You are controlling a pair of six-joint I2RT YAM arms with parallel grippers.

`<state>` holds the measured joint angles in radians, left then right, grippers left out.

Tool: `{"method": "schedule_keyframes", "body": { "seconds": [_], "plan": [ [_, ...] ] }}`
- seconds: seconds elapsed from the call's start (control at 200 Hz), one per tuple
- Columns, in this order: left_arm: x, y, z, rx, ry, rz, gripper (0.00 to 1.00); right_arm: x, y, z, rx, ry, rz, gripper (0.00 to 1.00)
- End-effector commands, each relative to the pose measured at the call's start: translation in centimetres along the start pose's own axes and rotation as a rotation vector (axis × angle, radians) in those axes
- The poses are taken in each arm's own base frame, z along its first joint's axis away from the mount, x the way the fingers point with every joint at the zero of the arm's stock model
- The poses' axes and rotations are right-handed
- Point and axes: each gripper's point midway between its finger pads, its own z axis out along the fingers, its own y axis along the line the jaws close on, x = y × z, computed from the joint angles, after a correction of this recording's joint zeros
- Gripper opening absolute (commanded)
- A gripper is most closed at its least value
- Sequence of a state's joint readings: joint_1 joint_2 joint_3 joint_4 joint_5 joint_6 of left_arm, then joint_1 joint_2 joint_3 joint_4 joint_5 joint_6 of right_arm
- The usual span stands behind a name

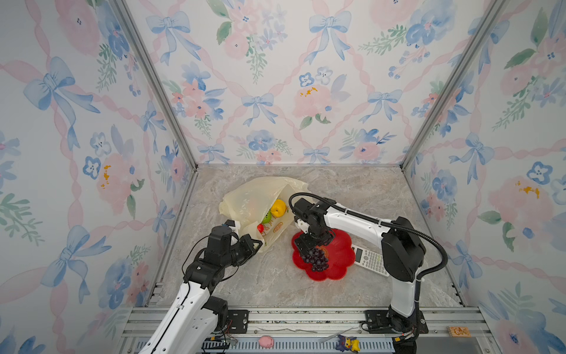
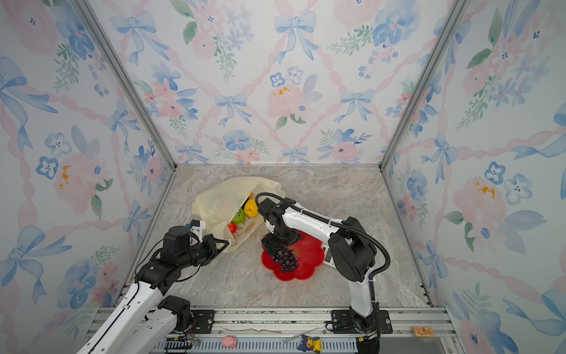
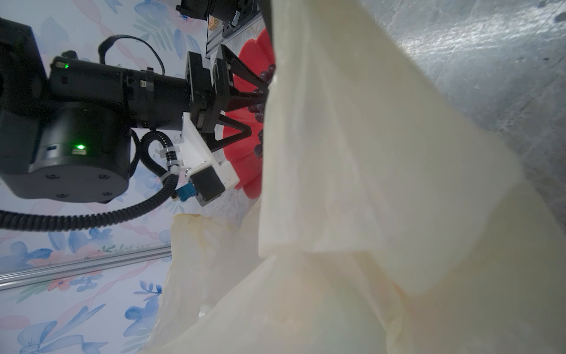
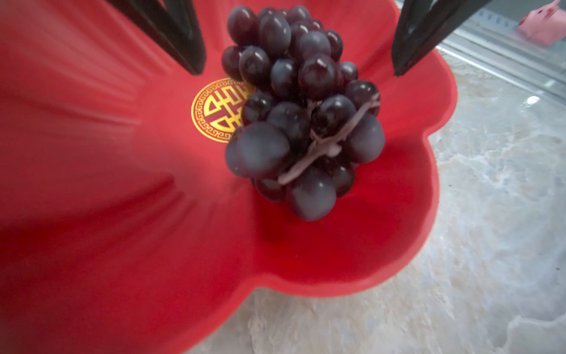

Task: Place the fruits into the plastic bag
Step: 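Lower the right gripper onto the dark grape bunch and grasp its stem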

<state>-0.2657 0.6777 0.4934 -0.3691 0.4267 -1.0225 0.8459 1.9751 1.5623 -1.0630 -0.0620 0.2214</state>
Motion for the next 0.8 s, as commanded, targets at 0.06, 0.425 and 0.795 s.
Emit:
{"method": "schedule_keyframes", "body": {
  "seconds": [0.06, 0.425, 0.795],
  "plan": [
    [-0.4, -0.4, -0.5, 0.008, -0.015, -0.002, 0.0, 1.0, -0.5, 0.7, 0.094, 0.067, -0.082, 0.96],
    [-0.5, -0.1, -0.4, -0.003, -0.022, -0.015, 0.0, 1.0, -1.0, 2.6, 0.133, 0.117, -0.127, 0.96],
    [-0.4, 0.3, -0.3, -0.009, -0.023, -0.034, 0.0, 1.7, -1.9, 4.6, 0.17, 0.155, -0.114, 0.97]
  ]
}}
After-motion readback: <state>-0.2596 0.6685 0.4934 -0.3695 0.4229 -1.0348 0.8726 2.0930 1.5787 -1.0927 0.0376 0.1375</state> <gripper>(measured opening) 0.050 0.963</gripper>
